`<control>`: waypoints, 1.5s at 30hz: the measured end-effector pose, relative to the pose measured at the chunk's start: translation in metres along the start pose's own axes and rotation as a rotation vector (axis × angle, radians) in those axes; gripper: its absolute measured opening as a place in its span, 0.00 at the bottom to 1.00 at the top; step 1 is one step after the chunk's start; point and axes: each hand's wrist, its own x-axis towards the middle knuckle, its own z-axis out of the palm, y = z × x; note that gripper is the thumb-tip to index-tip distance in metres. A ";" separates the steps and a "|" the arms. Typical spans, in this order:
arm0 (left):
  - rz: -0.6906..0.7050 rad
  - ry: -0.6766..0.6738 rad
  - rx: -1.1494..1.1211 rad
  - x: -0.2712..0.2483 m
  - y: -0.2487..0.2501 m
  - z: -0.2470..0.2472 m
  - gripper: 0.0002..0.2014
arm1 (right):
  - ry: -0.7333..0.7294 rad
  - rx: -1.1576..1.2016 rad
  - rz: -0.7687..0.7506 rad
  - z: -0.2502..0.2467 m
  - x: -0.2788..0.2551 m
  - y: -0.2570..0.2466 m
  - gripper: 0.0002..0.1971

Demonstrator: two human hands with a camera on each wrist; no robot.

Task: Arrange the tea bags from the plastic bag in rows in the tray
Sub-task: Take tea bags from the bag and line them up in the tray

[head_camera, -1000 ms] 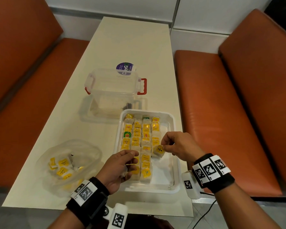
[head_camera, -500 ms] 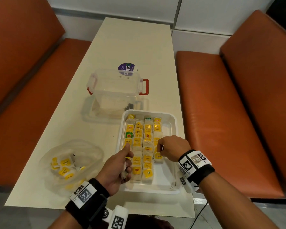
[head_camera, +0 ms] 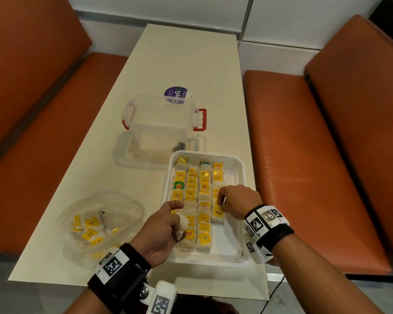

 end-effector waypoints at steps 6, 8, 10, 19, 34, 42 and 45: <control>-0.003 -0.061 0.008 0.001 -0.003 -0.001 0.28 | 0.016 0.015 0.012 0.002 0.002 0.003 0.06; 0.001 -0.068 0.016 0.000 -0.002 -0.001 0.27 | 0.023 0.016 0.013 0.003 0.003 0.004 0.07; -0.002 -0.065 0.016 -0.002 -0.002 0.000 0.25 | 0.025 0.021 0.016 0.003 0.003 0.006 0.07; 0.008 -0.031 -0.025 -0.003 -0.004 0.003 0.20 | 0.072 0.070 0.019 0.002 0.001 0.006 0.06; 0.077 -0.031 0.085 0.008 -0.010 0.017 0.21 | -0.038 0.584 -0.248 -0.020 -0.043 -0.015 0.12; 0.071 -0.111 0.235 0.010 -0.014 0.022 0.20 | -0.015 0.593 -0.227 -0.027 -0.044 -0.001 0.02; 0.078 -0.115 0.304 0.009 -0.017 0.021 0.19 | -0.025 0.563 -0.231 -0.031 -0.044 0.002 0.02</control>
